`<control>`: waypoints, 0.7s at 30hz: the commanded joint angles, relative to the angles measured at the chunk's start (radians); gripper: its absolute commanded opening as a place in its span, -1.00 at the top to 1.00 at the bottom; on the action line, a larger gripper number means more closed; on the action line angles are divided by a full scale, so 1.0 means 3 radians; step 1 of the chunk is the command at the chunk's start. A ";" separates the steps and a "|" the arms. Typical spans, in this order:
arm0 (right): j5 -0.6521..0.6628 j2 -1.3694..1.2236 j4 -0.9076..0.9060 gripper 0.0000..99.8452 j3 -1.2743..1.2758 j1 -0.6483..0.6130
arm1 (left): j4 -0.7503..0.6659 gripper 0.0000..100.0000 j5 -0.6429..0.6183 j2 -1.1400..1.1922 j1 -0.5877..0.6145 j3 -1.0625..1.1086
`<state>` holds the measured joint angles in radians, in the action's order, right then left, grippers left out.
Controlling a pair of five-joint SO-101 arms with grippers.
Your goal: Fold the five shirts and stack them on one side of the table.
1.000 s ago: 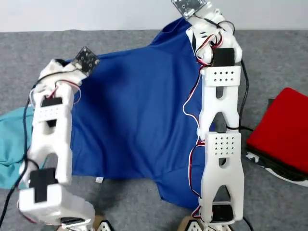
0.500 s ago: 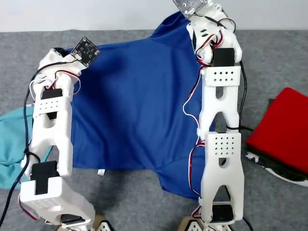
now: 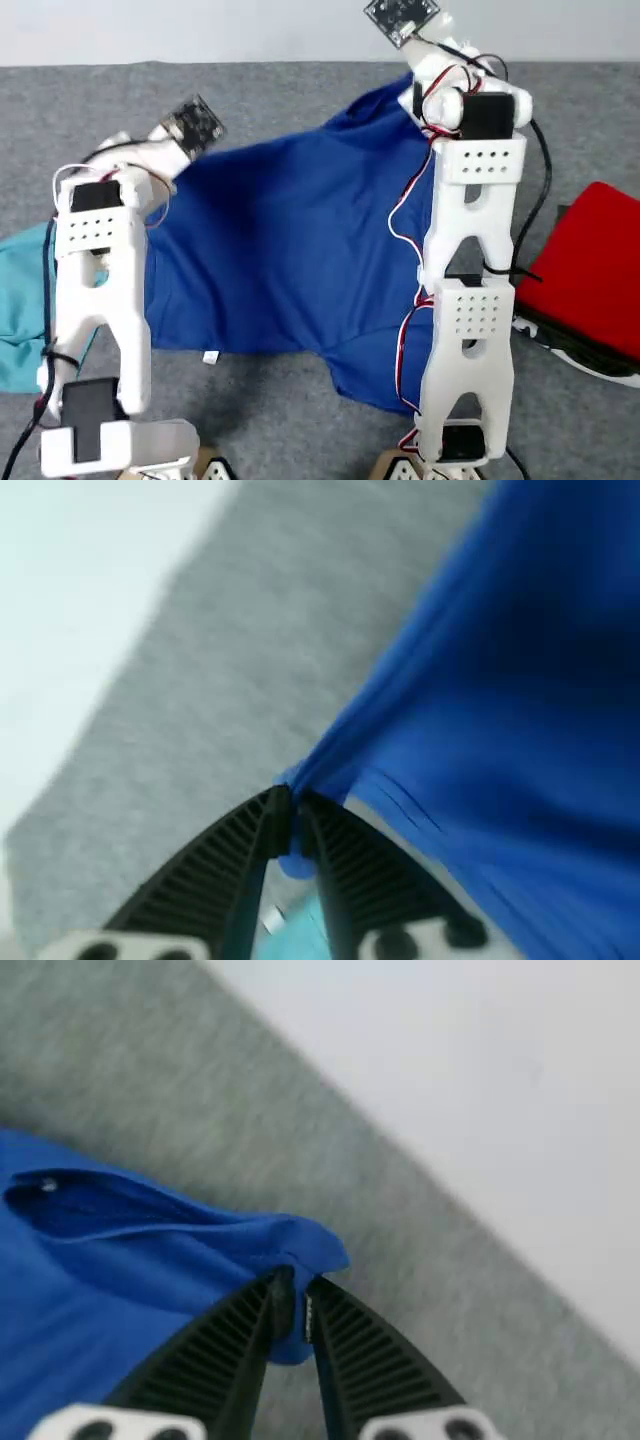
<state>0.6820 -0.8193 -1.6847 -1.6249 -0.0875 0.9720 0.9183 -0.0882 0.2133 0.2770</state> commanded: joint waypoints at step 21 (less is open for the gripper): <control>-0.0128 0.3429 -0.0361 0.98 0.4690 0.0156 | 0.1708 0.99 0.1483 0.0133 0.0332 -0.0043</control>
<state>0.6513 0.0644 -1.7553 -0.4097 -0.0583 1.4354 1.3034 -0.0453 0.3007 0.2754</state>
